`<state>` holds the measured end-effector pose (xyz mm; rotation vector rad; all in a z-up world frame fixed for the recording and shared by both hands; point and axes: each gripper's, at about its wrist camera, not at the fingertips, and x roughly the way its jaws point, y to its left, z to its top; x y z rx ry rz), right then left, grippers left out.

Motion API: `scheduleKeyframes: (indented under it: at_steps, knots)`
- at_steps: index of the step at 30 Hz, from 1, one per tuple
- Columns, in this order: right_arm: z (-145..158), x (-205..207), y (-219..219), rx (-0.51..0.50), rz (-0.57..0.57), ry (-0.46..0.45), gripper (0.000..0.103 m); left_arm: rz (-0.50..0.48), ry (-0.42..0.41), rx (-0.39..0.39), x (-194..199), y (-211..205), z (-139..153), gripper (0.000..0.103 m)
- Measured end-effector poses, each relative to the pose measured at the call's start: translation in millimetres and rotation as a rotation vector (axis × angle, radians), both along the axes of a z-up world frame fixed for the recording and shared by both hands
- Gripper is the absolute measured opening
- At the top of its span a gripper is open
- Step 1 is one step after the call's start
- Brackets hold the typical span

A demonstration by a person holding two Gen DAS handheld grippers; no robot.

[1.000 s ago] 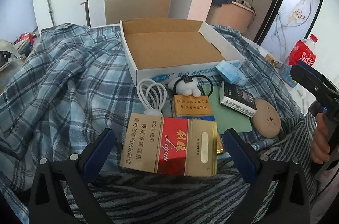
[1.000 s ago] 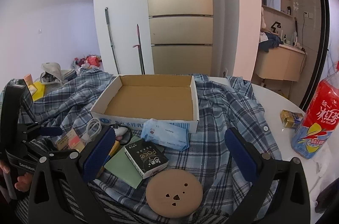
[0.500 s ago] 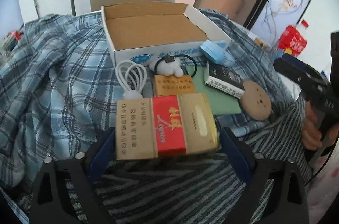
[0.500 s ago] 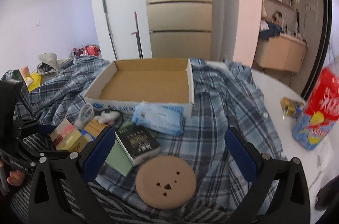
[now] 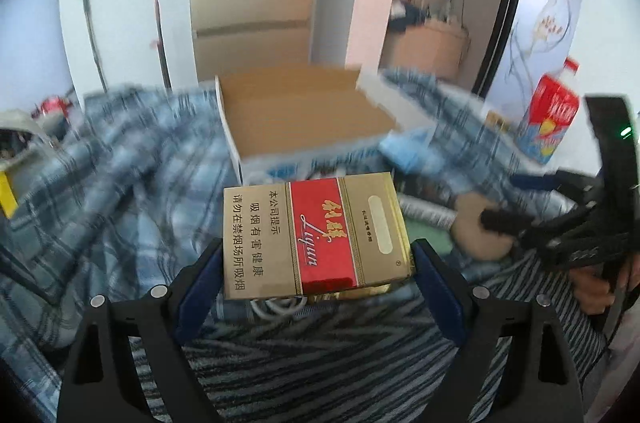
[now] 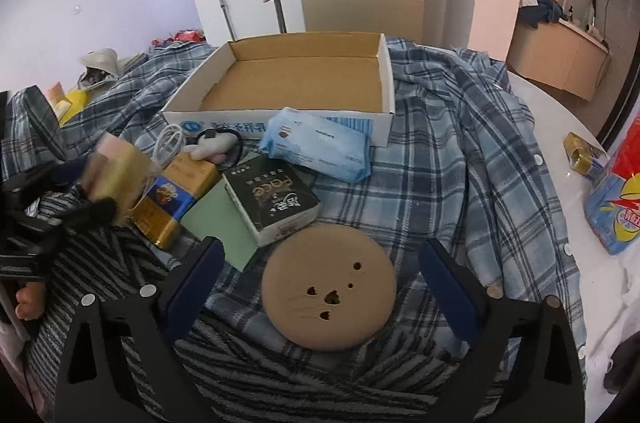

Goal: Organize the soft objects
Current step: 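Lift the cigarette pack with the left gripper while the right gripper grasps the tan coaster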

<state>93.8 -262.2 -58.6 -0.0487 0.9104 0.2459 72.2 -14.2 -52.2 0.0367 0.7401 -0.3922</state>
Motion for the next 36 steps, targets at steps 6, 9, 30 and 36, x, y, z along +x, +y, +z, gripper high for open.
scheduleKeyframes:
  at_steps: [6,9,30,36]
  knots:
    - [-5.8,1.6,6.1,-0.036,0.020,0.022,0.092,0.088,-0.277,0.015,-30.2,3.0,26.7,0.092]
    - [-10.4,5.0,5.4,-0.035,0.018,0.053,0.086,0.100,-0.364,0.010,-40.1,4.0,32.9,0.092]
    - [-28.2,14.0,11.2,-0.102,0.017,0.140,0.082,0.137,-0.371,0.042,-43.1,-1.9,30.8,0.092]
    - [-19.8,5.4,15.2,-0.134,0.009,0.069,0.079,0.161,-0.428,0.003,-51.4,4.2,35.0,0.092]
